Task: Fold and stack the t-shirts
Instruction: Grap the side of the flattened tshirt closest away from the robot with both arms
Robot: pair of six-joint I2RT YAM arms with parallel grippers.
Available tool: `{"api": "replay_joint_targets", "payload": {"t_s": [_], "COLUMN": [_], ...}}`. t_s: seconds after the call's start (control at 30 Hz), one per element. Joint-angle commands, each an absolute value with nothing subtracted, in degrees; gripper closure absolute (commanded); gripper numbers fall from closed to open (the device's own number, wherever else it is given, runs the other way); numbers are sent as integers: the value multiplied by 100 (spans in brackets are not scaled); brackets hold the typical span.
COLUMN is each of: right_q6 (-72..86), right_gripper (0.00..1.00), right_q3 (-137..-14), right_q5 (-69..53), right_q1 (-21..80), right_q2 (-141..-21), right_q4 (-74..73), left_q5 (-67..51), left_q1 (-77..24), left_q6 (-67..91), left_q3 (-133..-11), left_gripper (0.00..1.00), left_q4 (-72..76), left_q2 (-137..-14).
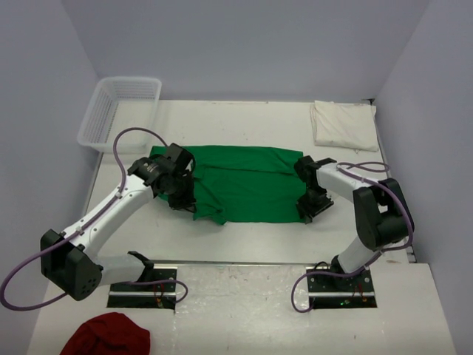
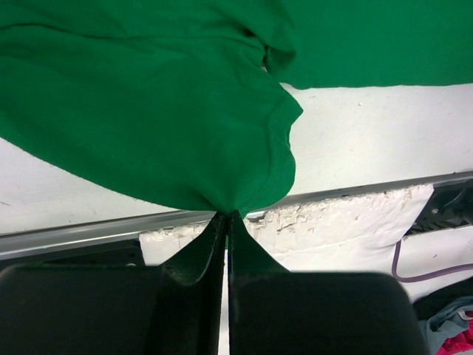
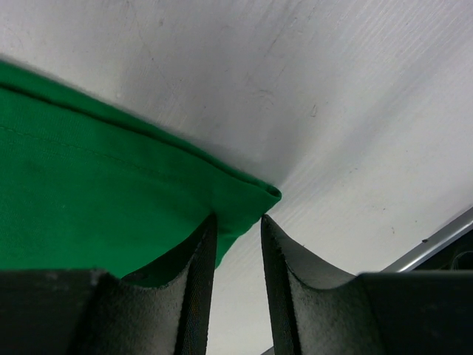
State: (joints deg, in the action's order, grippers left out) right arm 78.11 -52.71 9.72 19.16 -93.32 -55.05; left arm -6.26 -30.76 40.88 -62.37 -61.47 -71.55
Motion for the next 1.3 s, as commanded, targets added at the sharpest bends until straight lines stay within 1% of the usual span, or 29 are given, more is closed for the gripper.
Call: {"api": "replay_joint_targets", "payload": {"t_s": [0.0, 0.2, 0.27, 0.37, 0.4, 0.53, 0.7, 0.8, 0.9, 1.03, 1.27], "right_q6": [8165, 8384, 8429, 8490, 8516, 8552, 8219, 7937, 7245, 6628, 6030], "right_gripper": [68, 70, 78, 97, 100, 100, 100, 100, 100, 100, 100], "right_q3": [-5537, -5748, -5801, -5740, -5704, -5625, -5915, -5994, -5898, -5836, -5923], "right_q5": [1283, 1318, 1336, 1327, 1292, 1353, 1757, 1688, 1477, 1170, 1160], "right_q1": [2030, 2136, 2171, 2180, 2171, 2180, 2346, 2408, 2434, 2435, 2426], "right_q2": [-9465, -9711, -9800, -9756, -9738, -9589, -9204, -8844, -8448, -8262, -8218], "right_q4": [-5765, -6002, -6064, -6056, -6056, -6055, -6240, -6188, -5968, -5740, -5774], "left_q5": [-817, -870, -896, -958, -967, -1037, -1028, -915, -739, -712, -335], "left_q1": [-3032, -3015, -2997, -2953, -2936, -2839, -2821, -2813, -2804, -2804, -2795], "left_q6": [3990, 3973, 3938, 3885, 3859, 3762, 3683, 3691, 3779, 4007, 4507], "left_q3": [-6565, -6583, -6574, -6592, -6600, -6609, -6644, -6776, -6952, -6970, -6978], "left_gripper": [100, 100, 100, 100, 100, 100, 100, 100, 100, 100, 100], "left_q4": [-6328, -6337, -6328, -6319, -6311, -6284, -6293, -6381, -6504, -6574, -6917], "left_q2": [-7066, -6970, -6961, -6943, -6943, -6970, -7022, -7092, -7145, -7146, -7084]}}
